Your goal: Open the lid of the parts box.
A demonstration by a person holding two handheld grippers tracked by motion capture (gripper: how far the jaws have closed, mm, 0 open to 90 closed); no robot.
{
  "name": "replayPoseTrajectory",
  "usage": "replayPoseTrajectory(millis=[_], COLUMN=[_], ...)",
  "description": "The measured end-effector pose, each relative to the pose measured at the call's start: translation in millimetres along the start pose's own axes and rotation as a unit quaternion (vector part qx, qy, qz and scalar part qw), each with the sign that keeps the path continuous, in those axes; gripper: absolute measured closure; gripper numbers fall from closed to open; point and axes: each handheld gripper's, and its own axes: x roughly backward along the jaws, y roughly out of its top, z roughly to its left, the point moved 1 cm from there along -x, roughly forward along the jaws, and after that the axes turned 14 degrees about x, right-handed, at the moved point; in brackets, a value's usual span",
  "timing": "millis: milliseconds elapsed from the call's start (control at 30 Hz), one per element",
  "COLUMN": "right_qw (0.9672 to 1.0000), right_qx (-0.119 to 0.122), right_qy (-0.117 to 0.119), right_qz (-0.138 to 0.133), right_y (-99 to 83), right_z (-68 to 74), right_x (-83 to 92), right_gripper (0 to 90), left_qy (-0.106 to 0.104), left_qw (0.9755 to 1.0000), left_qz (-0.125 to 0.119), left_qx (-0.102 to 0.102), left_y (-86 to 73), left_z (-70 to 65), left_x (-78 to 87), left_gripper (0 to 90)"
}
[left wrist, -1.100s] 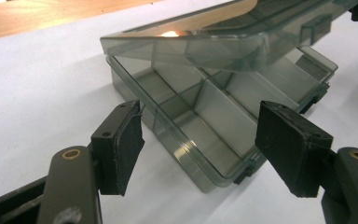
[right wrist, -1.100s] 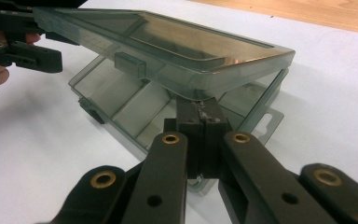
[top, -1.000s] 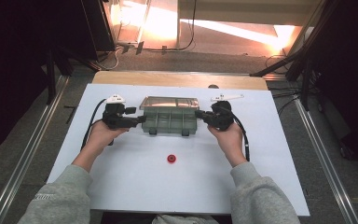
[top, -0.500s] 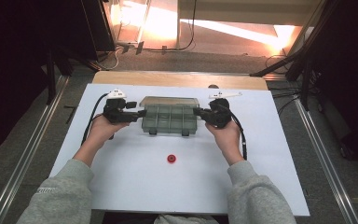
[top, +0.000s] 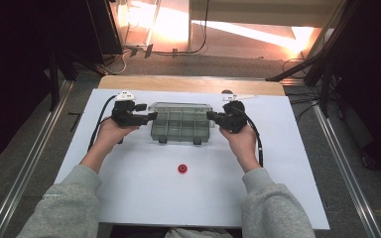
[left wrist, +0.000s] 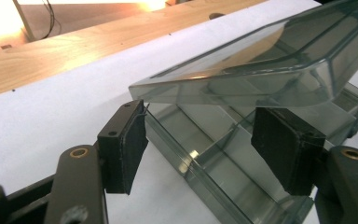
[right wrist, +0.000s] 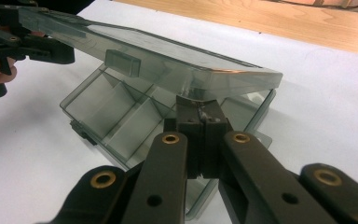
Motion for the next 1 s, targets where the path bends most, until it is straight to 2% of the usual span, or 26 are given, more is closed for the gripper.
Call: replayPoseTrajectory(millis=[133,167,267,300,333,367,633,867,967,1000], right_qw=[1.0000,1.0000,1.0000,1.0000,1.0000,1.0000,1.0000,0.9999,0.9999,0.9996], right_qx=[0.001,0.000,-0.001,-0.001,-0.001,0.000,0.001,0.012,0.010,0.017], right_qy=[0.001,0.002,0.002,0.002,0.002,0.001,0.005,0.002,0.002,-0.003], right_qz=[0.006,0.006,0.004,0.003,0.003,0.003,-0.001,0.000,-0.007,-0.024], right_y=[0.0,-0.1,0.3,0.5,0.6,0.7,-1.4,-10.4,-15.3,-18.4], right_z=[0.6,0.5,0.9,1.1,1.4,1.5,1.9,-1.2,-5.3,-8.4], right_x=[-2.1,-2.6,-3.0,-3.1,-3.1,-3.3,-2.4,-2.9,-4.1,-5.6], right_gripper=[90.0,90.0,90.0,90.0,90.0,90.0,88.8,76.2,66.4,59.3], left_qy=[0.004,0.005,0.002,0.003,0.006,0.004,0.007,0.006,0.006,0.005], left_qw=[1.0000,1.0000,1.0000,1.0000,0.9999,0.9999,0.9996,0.9998,0.9998,0.9999], left_qz=[-0.003,-0.003,0.003,0.004,0.000,0.000,-0.005,-0.004,-0.004,-0.003], left_qx=[0.001,-0.001,-0.002,-0.008,-0.013,-0.015,-0.028,-0.020,-0.018,-0.016], left_y=[0.7,0.7,2.3,2.9,4.1,4.9,6.9,6.8,6.8,6.9], left_z=[1.8,1.9,1.4,0.5,-0.7,-1.2,-7.0,-5.8,-6.0,-5.8], left_x=[-0.3,-0.3,-1.3,-1.3,-1.2,-0.8,-0.6,-1.3,-1.3,-1.3], left_gripper=[39.2,43.8,45.1,50.3,50.4,54.2,63.2,63.1,63.0,63.0])
